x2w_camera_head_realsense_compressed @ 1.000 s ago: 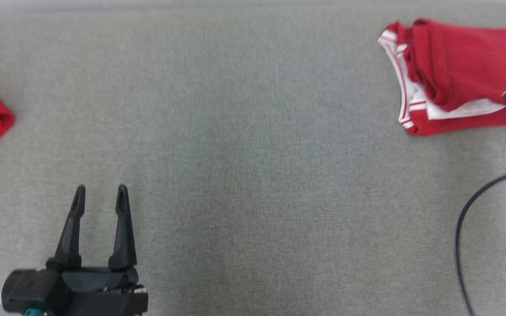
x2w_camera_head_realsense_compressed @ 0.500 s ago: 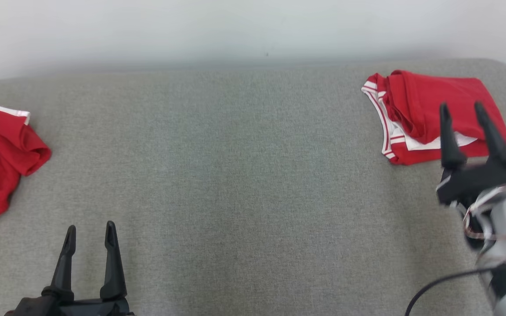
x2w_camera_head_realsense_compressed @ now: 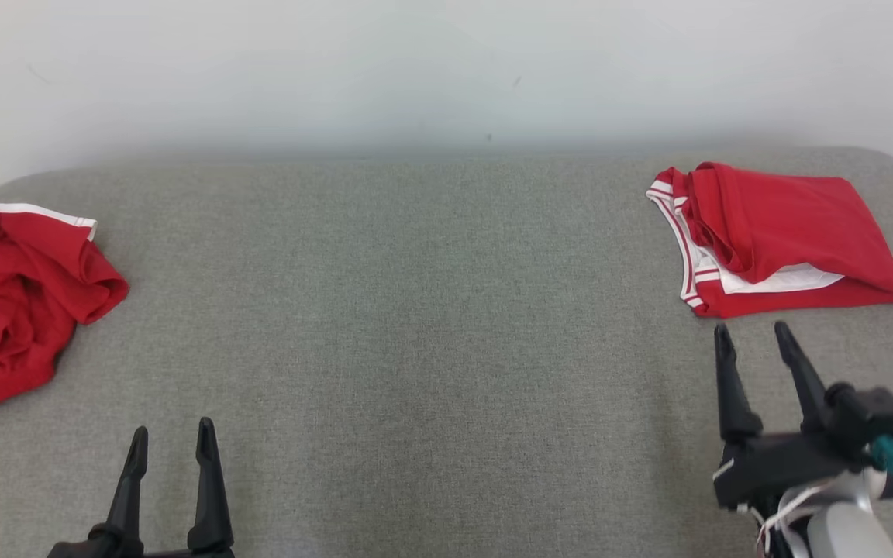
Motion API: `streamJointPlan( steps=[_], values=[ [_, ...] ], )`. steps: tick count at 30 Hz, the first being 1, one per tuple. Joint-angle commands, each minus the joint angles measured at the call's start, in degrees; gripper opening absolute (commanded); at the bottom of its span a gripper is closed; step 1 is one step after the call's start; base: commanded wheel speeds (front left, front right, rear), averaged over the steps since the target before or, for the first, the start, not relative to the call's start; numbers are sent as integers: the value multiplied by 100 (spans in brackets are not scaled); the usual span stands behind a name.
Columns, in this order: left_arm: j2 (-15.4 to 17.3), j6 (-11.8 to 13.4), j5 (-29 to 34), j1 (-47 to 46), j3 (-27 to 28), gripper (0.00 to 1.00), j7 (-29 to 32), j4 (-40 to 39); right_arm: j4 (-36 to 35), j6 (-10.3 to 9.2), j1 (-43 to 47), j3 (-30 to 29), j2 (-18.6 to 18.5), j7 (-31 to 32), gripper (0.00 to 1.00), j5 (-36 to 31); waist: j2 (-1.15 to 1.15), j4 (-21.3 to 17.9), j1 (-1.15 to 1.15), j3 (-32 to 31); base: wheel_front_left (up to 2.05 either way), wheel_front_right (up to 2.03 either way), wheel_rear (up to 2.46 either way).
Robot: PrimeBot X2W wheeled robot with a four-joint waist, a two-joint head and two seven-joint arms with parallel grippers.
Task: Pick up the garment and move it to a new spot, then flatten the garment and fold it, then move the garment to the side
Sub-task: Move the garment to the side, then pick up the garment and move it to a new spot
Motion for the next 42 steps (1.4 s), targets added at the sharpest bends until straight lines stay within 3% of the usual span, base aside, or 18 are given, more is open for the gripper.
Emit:
streamJointPlan(
  steps=[1,7,18,42],
  values=[
    [-7,27,-31,136,-4,100,-33,20,-144,-1,207,-36,94,30,100,-139,1,8,1,-68,0,0,0],
    [-12,35,-61,275,-29,100,-39,140,-655,-1,985,-221,410,80,100,-449,1,27,1,-251,0,0,0],
    [141,39,48,447,-104,100,46,233,-1129,-1,1734,-141,645,141,100,-577,1,16,1,-470,0,0,0],
    [186,90,24,454,-293,100,53,324,-1361,-1,1895,2,733,213,100,-512,1,107,1,-601,0,0,0]
  ],
)
